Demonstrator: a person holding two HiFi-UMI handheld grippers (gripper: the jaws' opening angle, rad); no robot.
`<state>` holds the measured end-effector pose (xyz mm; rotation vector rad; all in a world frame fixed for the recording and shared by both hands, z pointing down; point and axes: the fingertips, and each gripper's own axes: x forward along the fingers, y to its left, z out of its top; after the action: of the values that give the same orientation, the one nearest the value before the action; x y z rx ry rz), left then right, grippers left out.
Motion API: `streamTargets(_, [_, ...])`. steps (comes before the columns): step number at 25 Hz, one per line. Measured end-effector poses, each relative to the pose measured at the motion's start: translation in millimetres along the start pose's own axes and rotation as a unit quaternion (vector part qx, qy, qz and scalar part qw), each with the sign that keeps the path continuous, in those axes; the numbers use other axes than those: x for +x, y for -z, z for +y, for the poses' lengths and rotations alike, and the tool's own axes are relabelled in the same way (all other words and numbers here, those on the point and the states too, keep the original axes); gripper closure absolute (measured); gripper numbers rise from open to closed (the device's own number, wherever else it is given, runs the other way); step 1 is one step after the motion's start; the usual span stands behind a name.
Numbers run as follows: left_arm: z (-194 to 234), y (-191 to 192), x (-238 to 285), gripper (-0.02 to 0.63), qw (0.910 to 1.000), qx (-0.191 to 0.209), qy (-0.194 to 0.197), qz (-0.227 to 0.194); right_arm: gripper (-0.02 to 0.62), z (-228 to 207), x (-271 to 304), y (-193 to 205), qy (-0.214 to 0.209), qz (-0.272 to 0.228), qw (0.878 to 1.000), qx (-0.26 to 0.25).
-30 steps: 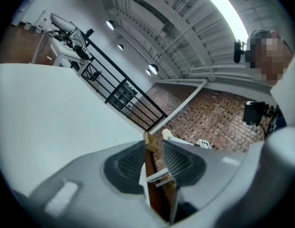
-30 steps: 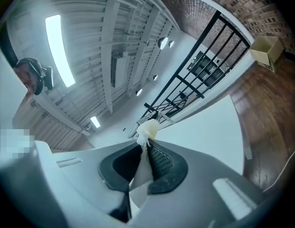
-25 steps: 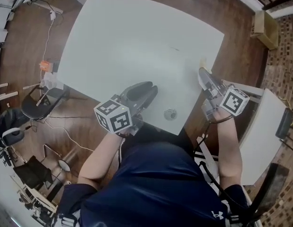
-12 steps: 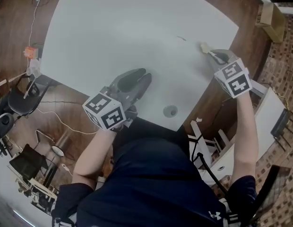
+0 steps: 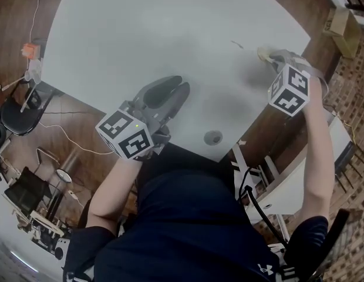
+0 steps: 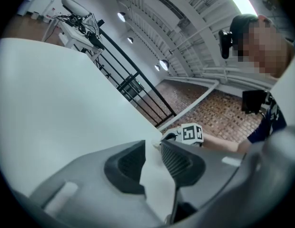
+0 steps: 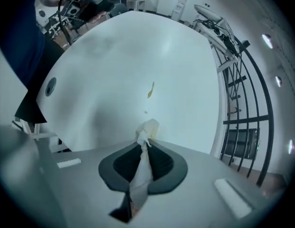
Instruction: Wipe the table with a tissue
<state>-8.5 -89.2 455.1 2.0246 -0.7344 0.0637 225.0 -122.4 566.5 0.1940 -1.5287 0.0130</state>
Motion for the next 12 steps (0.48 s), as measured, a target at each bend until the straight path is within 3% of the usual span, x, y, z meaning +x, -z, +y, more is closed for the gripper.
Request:
streamTargets(5, [5.6,4.7,-2.4,0.502,0.9999,-0.015,-0.007,0.002,0.578,2.6,11.2,-4.4,-0.007,0.007,1.000,-0.029])
streamTargets(12, [7.9,7.8,-7.1,0.505,0.9996,-0.028,-0.005,-0.001,0.577,4.8,15.4,-18.3,-0.006,-0.012,1.000,-0.026])
